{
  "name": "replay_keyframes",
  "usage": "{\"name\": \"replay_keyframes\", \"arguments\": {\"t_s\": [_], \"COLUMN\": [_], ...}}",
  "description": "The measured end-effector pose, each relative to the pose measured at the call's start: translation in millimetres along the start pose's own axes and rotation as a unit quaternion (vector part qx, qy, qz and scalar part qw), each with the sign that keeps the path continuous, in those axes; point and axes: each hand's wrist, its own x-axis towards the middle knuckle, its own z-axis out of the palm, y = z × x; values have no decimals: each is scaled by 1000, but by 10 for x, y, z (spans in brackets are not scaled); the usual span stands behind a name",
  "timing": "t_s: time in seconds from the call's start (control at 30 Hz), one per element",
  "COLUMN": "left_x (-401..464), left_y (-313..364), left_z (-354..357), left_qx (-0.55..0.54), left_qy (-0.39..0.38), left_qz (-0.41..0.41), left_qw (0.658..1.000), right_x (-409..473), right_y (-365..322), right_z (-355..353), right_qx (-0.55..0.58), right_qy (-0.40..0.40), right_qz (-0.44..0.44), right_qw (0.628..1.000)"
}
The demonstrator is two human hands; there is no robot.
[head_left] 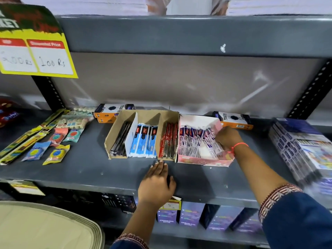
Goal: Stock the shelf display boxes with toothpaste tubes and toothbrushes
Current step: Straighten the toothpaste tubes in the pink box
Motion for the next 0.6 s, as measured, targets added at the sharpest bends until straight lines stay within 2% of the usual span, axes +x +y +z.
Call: {"name": "replay_keyframes", "arguments": {"t_s": [0.13, 0.2, 0.27, 0.33, 0.43, 0.5, 0.6], "left_x": [8, -14, 0, 12, 5, 9, 19], "left_y": [-13, 26, 7, -9, -7, -14, -25], "left_z": [45, 1, 1, 5, -8, -2, 22], "left_qx": [-7, -27, -40, -34, -29, -25, -28], "left_qy": [-4, -22, -48, -34, -17, -16, -11], "left_qz": [4, -18, -28, -18, -14, -12, -10], "left_qw": [1000, 999, 998, 999, 999, 1000, 1000], "right_x": [-4, -69, -97, -93, -86, -73, -68], "right_y": [7, -25, -91, -128, -176, -155, -74], "right_z": [162, 240, 299, 322, 319, 278, 233], "right_qx": [-6, -10, -42, -106, -112, -113, -143], "right_qy": [-59, -82, -92, -95, -60, -12, 44], "right_qz": [-16, 6, -5, -30, -30, -49, -35], "right_qw": [998, 997, 995, 989, 991, 992, 988]}}
